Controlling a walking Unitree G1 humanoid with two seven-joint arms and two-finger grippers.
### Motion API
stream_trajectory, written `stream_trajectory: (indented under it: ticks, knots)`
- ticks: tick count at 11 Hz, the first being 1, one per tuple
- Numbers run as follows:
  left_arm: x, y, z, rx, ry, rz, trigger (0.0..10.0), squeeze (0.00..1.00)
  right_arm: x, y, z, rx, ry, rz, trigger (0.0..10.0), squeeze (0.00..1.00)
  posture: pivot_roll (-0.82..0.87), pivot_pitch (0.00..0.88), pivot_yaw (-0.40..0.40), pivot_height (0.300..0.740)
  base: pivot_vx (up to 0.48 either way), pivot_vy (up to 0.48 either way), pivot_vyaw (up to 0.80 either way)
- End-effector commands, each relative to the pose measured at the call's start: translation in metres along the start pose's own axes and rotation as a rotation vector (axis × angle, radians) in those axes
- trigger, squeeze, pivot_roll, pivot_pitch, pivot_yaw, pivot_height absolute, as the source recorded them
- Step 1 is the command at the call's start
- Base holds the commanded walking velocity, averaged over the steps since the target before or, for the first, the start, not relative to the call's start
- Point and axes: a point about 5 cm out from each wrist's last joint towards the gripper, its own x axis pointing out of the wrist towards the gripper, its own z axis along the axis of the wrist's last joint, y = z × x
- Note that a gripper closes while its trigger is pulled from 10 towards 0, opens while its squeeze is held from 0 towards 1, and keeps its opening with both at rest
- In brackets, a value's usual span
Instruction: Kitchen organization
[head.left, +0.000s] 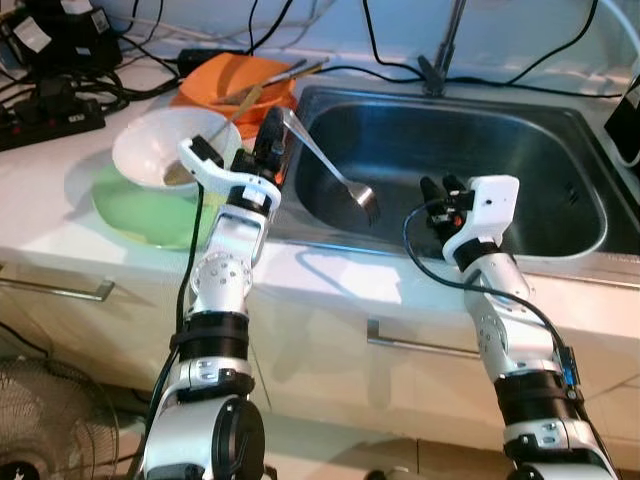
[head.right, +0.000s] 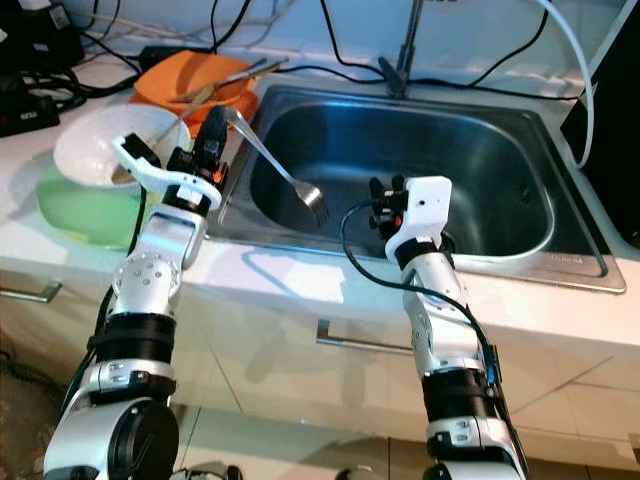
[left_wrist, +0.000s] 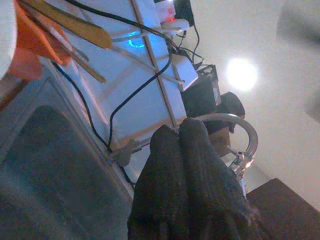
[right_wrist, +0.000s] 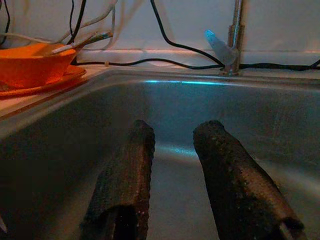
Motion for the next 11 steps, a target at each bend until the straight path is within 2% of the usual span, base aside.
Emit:
stream_trajectory:
  ticks: [1, 3, 5, 8, 9, 11]
  knots:
    - [-0.007, 0.001, -0.040, -0.137, 0.039, 0.018, 10.0, 0.00, 0.003, -0.004, 0.004, 0.004, -0.010, -0.015, 10.0, 0.00, 0.00, 0.048, 0.023, 0.740, 0.000, 0.000, 0.00]
    - [-0.006, 0.001, -0.041, -0.129, 0.047, 0.016, 10.0, 0.00, 0.005, -0.008, 0.009, -0.007, -0.023, -0.021, 10.0, 0.00, 0.00, 0.048, 0.023, 0.740, 0.000, 0.000, 0.00]
    - [-0.004, -0.008, -0.046, -0.094, 0.075, -0.025, 10.0, 0.00, 0.008, -0.012, 0.014, -0.007, -0.036, -0.026, 10.0, 0.00, 0.00, 0.048, 0.021, 0.740, 0.000, 0.000, 0.00]
    - [-0.004, -0.006, -0.050, -0.094, 0.094, -0.015, 10.0, 0.00, 0.011, -0.011, 0.025, -0.003, -0.061, 0.016, 10.0, 0.00, 0.00, 0.042, 0.024, 0.740, 0.000, 0.000, 0.00]
    - [-0.004, -0.006, -0.051, -0.089, 0.100, -0.017, 10.0, 0.00, 0.013, -0.010, 0.031, -0.001, -0.076, 0.056, 10.0, 1.00, 0.00, 0.037, 0.025, 0.740, 0.000, 0.000, 0.00]
    - [-0.005, -0.006, -0.053, -0.081, 0.112, -0.020, 10.0, 0.00, 0.013, -0.001, 0.040, -0.017, -0.080, 0.201, 10.0, 1.00, 0.00, 0.034, 0.027, 0.740, 0.000, 0.000, 0.00]
